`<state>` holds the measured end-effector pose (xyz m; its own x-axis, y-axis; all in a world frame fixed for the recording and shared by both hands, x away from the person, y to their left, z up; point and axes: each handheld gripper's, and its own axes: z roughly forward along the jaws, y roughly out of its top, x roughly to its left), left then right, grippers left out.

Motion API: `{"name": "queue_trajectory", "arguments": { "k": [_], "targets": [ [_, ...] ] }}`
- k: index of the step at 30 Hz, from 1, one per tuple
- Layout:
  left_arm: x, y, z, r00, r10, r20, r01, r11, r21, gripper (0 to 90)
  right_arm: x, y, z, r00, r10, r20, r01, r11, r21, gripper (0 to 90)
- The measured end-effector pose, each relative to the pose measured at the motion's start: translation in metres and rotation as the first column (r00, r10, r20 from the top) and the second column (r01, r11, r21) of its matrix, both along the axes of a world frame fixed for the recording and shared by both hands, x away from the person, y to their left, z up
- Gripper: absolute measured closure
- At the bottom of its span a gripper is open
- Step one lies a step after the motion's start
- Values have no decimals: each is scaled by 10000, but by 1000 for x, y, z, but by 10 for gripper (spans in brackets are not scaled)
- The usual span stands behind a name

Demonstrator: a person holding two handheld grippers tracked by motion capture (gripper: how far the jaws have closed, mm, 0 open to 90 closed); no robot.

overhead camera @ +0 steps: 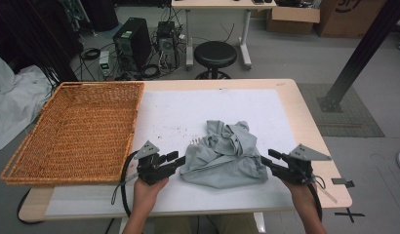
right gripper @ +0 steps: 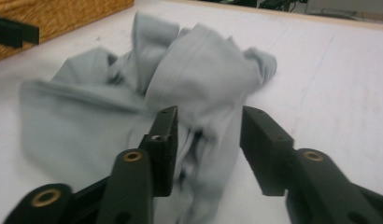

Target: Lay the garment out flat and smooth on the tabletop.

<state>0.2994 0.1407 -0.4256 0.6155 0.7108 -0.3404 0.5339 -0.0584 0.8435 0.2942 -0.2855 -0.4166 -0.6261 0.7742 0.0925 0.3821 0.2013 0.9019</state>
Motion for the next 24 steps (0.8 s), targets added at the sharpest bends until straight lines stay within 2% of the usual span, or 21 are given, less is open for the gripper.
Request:
{"name": "queue_trajectory", "arguments": {
  "k": [1, 2, 3, 4, 7, 9, 12, 13, 14, 15, 16, 17, 18, 19, 20, 22, 23, 24],
  "targets": [
    [5, -3, -1, 10000, -48, -30, 49, 10000, 87, 572, 6, 3, 1, 9999, 0, -115, 0, 10000, 25, 495],
    [9, -7, -2, 9998, -181, -59, 182, 9997, 177, 559, 24, 14, 1, 9985, 218, -504, -216, 9998, 32, 460],
    [13, -11, -3, 9992, -396, -72, 398, 9989, 248, 559, 24, 14, 1, 9985, 218, -504, -216, 9998, 32, 460],
    [17, -15, -4, 9980, -634, -12, 634, 9975, 324, 531, 36, 25, -1, 9969, 327, -713, -339, 9993, -149, 445],
    [26, -26, -6, 9935, -1131, 149, 1115, 9903, 831, 507, 41, 30, -2, 9968, 313, -731, -321, 9994, -98, 443],
    [32, -33, -6, 9910, -1332, 151, 1314, 9873, 895, 482, 42, 32, -2, 9976, 258, -639, -249, 9996, 152, 439],
    [40, -43, -7, 9903, -1384, -93, 1385, 9838, 1138, 469, 42, 31, -4, 9967, 294, -753, -296, 9996, -5, 426],
    [42, -47, -8, 9902, -1367, -271, 1391, 9807, 1375, 525, 42, 31, -5, 9964, 272, -801, -279, 9996, -78, 421],
    [44, -50, -9, 9897, -1343, -501, 1410, 9752, 1707, 525, 42, 31, -5, 9964, 272, -801, -279, 9996, -78, 421],
    [46, -52, -11, 9898, -1211, -754, 1340, 9705, 2003, 769, 45, 31, -9, 9947, 214, -1008, -241, 9994, -261, 403],
    [47, -52, -13, 9900, -932, -1062, 1148, 9686, 2206, 849, 45, 31, -9, 9947, 214, -1008, -241, 9994, -261, 403],
    [48, -49, -15, 9896, -651, -1282, 928, 9703, 2234, 869, 54, 35, -14, 9874, 293, -1555, -398, 9971, -648, 387],
    [48, -45, -15, 9906, -238, -1346, 526, 9753, 2146, 869, 54, 35, -14, 9874, 293, -1555, -398, 9971, -648, 387],
    [47, -40, -14, 9902, 151, -1390, 138, 9786, 2052, 880, 67, 43, -22, 9754, 309, -2181, -573, 9916, -1159, 419],
    [46, -34, -13, 9891, 477, -1392, -203, 9812, 1918, 880, 67, 43, -22, 9754, 309, -2181, -573, 9916, -1159, 419],
    [43, -24, -9, 9874, 928, -1279, -670, 9788, 1934, 880, 79, 50, -25, 9674, 500, -2484, -881, 9855, -1447, 629],
    [43, -19, -8, 9858, 1174, -1203, -915, 9752, 2016, 880, 91, 55, -21, 9682, 512, -2450, -926, 9827, -1606, 819],
    [42, -15, -6, 9837, 1409, -1117, -1168, 9730, 1989, 880, 91, 55, -21, 9682, 512, -2450, -926, 9827, -1606, 819]
  ]
}}
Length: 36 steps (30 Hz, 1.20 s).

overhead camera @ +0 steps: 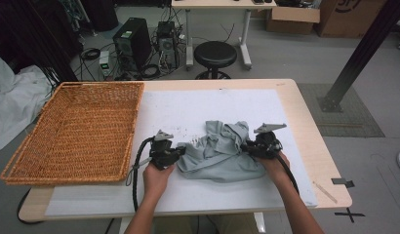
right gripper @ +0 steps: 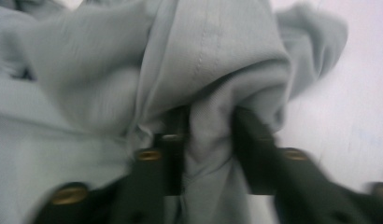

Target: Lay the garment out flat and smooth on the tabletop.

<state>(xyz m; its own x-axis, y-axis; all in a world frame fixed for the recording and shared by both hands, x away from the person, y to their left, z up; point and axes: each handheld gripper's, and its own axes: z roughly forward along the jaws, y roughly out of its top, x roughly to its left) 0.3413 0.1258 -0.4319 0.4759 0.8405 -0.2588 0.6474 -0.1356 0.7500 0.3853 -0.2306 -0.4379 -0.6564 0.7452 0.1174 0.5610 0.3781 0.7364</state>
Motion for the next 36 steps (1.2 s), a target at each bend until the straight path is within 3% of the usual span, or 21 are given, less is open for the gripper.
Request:
{"name": "queue_trajectory", "arguments": {
  "k": [2, 3, 6, 8, 9, 12, 15, 19, 20, 21, 23, 25, 26, 27, 28, 29, 31, 33, 34, 35, 36],
  "targets": [
    [-1, 8, 3, 9983, 553, 200, -552, 9985, -49, 880, 12, 3, 5, 9994, -209, 270, 218, 9993, -317, 840],
    [-1, 10, 4, 9962, 813, 321, -811, 9967, -77, 880, 22, 5, 8, 9945, -763, 712, 795, 9959, -425, 851],
    [-3, 15, 6, 9875, 1442, 633, -1446, 9895, 15, 880, 32, 4, 8, 9850, -1444, 947, 1458, 9893, -86, 853],
    [-4, 17, 8, 9815, 1699, 880, -1708, 9853, 29, 880, 37, 1, 7, 9657, -2207, 1371, 2225, 9749, 21, 853],
    [-5, 19, 9, 9792, 1788, 963, -1786, 9839, -114, 880, 37, -5, 5, 9427, -2971, 1520, 2961, 9547, 293, 847],
    [-5, 19, 9, 9858, 1457, 836, -1436, 9892, -307, 879, 36, -12, 5, 9449, -3061, 1161, 2979, 9510, 834, 788],
    [-8, 18, 8, 9902, 1136, 816, -1112, 9932, -340, 875, 25, -21, 12, 9417, -3029, 1467, 2833, 9487, 1407, 670],
    [-12, 20, 8, 9911, 1032, 837, -1000, 9941, -415, 874, 6, -26, 26, 9502, -2594, 1728, 2200, 9509, 2178, 613],
    [-12, 20, 7, 9914, 1018, 823, -982, 9941, -469, 874, -3, -21, 33, 9645, -2004, 1717, 1530, 9548, 2549, 586],
    [-13, 21, 7, 9914, 1021, 821, -982, 9939, -502, 874, -3, -21, 33, 9645, -2004, 1717, 1530, 9548, 2549, 586],
    [-14, 21, 6, 9920, 974, 804, -930, 9941, -560, 873, -8, -7, 34, 9828, -1127, 1464, 666, 9552, 2883, 549],
    [-15, 20, 5, 9924, 933, 797, -886, 9942, -608, 872, -2, 21, 28, 9962, -310, 810, 150, 9815, 1910, 559],
    [-16, 20, 5, 9927, 914, 790, -865, 9942, -640, 872, 3, 28, 25, 9983, -126, 569, 31, 9865, 1637, 658],
    [-16, 20, 5, 9929, 897, 776, -848, 9943, -639, 872, 3, 28, 25, 9983, -126, 569, 31, 9865, 1637, 658],
    [-17, 20, 5, 9931, 886, 772, -836, 9944, -647, 871, 12, 35, 24, 9971, -95, 751, 21, 9952, 981, 876],
    [-17, 21, 5, 9931, 883, 775, -833, 9944, -653, 871, 12, 35, 24, 9971, -95, 751, 21, 9952, 981, 876],
    [-18, 21, 6, 9935, 870, 734, -822, 9944, -661, 871, 26, 30, 30, 9883, -925, 1215, 813, 9922, 944, 881],
    [-19, 20, 6, 9941, 846, 681, -801, 9945, -675, 872, 40, 20, 39, 9624, -2038, 1794, 1882, 9770, 998, 883],
    [-19, 19, 6, 9942, 829, 688, -782, 9946, -687, 872, 53, 11, 45, 9353, -2804, 2157, 2656, 9594, 953, 883],
    [-19, 18, 6, 9945, 780, 695, -731, 9949, -692, 872, 53, 11, 45, 9353, -2804, 2157, 2656, 9594, 953, 883],
    [-19, 17, 6, 9945, 765, 711, -715, 9950, -700, 872, 61, 6, 47, 9247, -3144, 2145, 2997, 9489, 988, 882]
  ]
}}
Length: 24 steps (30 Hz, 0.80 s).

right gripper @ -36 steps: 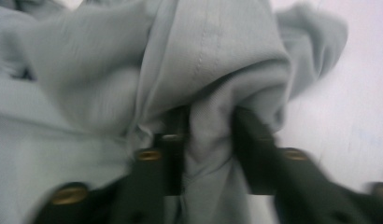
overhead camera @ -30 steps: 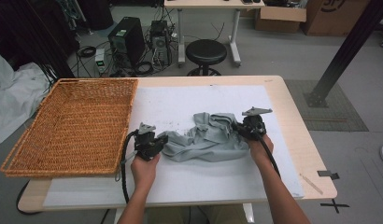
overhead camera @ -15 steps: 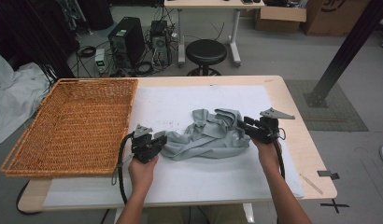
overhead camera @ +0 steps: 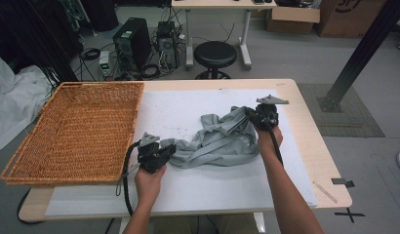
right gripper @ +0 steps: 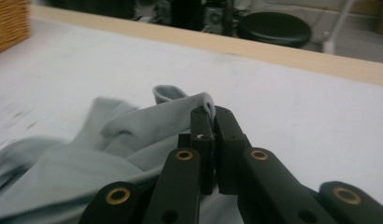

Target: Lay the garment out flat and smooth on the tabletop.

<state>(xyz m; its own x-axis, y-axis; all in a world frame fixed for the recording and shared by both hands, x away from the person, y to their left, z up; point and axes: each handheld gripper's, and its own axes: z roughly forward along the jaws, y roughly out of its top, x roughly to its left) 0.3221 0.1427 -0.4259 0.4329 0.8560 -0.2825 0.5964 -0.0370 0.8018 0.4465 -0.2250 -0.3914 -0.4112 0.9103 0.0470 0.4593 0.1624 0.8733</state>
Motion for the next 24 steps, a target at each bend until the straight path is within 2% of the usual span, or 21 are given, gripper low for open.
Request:
{"name": "queue_trajectory", "arguments": {
  "k": [1, 2, 4, 5, 6, 7, 8, 9, 10, 12, 13, 14, 16, 17, 18, 19, 20, 22, 24],
  "targets": [
    [0, 0, 0, 10000, -24, 3, 24, 10000, 1, 872, 0, 0, 0, 10000, 0, 0, 0, 10000, 0, 882],
    [0, 0, 0, 10000, -24, 6, 24, 10000, 1, 872, 2, -4, 0, 9992, -380, 112, 380, 9993, 1, 875],
    [0, 1, -1, 10000, -16, -21, 16, 10000, -24, 872, 2, -5, -1, 9986, -517, 131, 517, 9987, -37, 853],
    [0, 1, -1, 10000, -17, -24, 17, 10000, -24, 871, 0, -9, -2, 9994, -342, -67, 345, 9983, 467, 721],
    [0, 1, -1, 10000, -24, -25, 24, 10000, -28, 871, 0, -9, -2, 9994, -342, -67, 345, 9983, 467, 721],
    [1, 1, -1, 10000, -22, -17, 22, 10000, -59, 871, -8, -11, 2, 9999, -23, 136, 15, 9982, 605, 701],
    [1, 1, -1, 10000, -27, -21, 27, 10000, -62, 871, -8, -11, 2, 9999, -23, 136, 15, 9982, 605, 701],
    [1, 1, -1, 10000, -44, -20, 44, 10000, -83, 870, -21, -12, 6, 9985, 417, 349, -438, 9972, 600, 696],
    [1, 1, -1, 10000, -63, -20, 63, 9999, -102, 870, -21, -12, 6, 9985, 417, 349, -438, 9972, 600, 696],
    [1, 2, -1, 9999, -114, -27, 113, 9999, -127, 868, -35, -14, 8, 9962, 828, 268, -841, 9949, 555, 696],
    [0, 2, -1, 9999, -131, -16, 131, 9998, -143, 867, -49, -17, 5, 9922, 1242, -73, -1234, 9898, 714, 697],
    [0, 2, -1, 9999, -135, -10, 135, 9998, -144, 867, -49, -17, 5, 9922, 1242, -73, -1234, 9898, 714, 697],
    [0, 2, -1, 9999, -134, 7, 134, 9998, -152, 866, -57, -16, -3, 9838, 1671, -653, -1632, 9847, 612, 694],
    [0, 2, -1, 9999, -130, 6, 130, 9998, -180, 867, -60, -14, -10, 9721, 2080, -1083, -2002, 9766, 788, 683],
    [1, 2, -1, 9999, -118, 13, 118, 9997, -193, 867, -61, -6, -19, 9541, 2487, -1669, -2373, 9677, 855, 653],
    [1, 2, -1, 10000, -92, 15, 92, 9997, -210, 866, -60, -1, -23, 9469, 2594, -1902, -2488, 9654, 783, 636],
    [1, 2, -1, 10000, -85, 10, 85, 9997, -245, 866, -60, -1, -23, 9469, 2594, -1902, -2488, 9654, 783, 636],
    [0, 2, 0, 9999, -83, 66, 85, 9996, -270, 866, -53, 8, -30, 9314, 2686, -2456, -2586, 9632, 728, 610],
    [0, 2, 0, 9999, -77, 89, 79, 9996, -256, 867, -45, 15, -35, 9197, 2740, -2810, -2622, 9617, 797, 580]
  ]
}}
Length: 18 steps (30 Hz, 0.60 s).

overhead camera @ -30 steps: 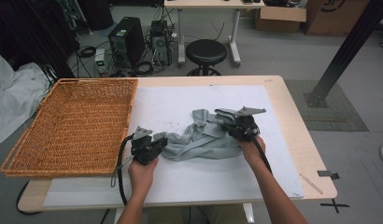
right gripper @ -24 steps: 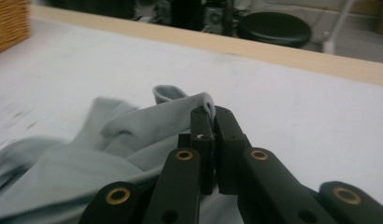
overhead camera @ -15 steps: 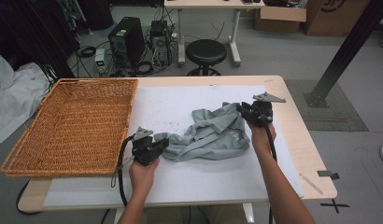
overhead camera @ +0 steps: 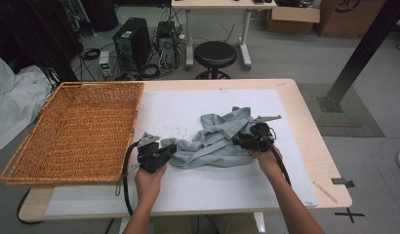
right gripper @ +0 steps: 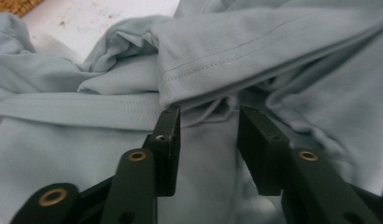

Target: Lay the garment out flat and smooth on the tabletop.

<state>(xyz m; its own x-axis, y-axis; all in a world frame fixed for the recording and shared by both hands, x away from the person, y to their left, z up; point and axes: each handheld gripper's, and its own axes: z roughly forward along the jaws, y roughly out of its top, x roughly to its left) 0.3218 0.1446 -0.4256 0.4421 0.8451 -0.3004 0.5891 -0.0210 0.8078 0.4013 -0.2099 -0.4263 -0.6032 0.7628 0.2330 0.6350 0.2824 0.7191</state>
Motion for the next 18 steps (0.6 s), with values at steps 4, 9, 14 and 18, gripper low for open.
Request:
{"name": "queue_trajectory", "arguments": {
  "k": [4, 9, 14, 18],
  "targets": [
    [0, -1, 0, 10000, -35, -12, 35, 10000, 15, 867, 15, 10, -2, 9995, -66, -293, 66, 10000, -12, 644],
    [-2, 0, 1, 10000, 7, 59, -7, 10000, -43, 866, 13, 9, 3, 9997, -197, 139, 196, 9998, 52, 849],
    [-5, 3, 1, 10000, 42, 39, -42, 9999, -122, 867, -17, -10, 22, 9960, -329, 833, 253, 9956, 908, 850],
    [-12, 4, 1, 10000, -35, 34, 35, 9997, -231, 867, -49, -33, 30, 9922, -313, 1210, 155, 9915, 1290, 850]
  ]
}}
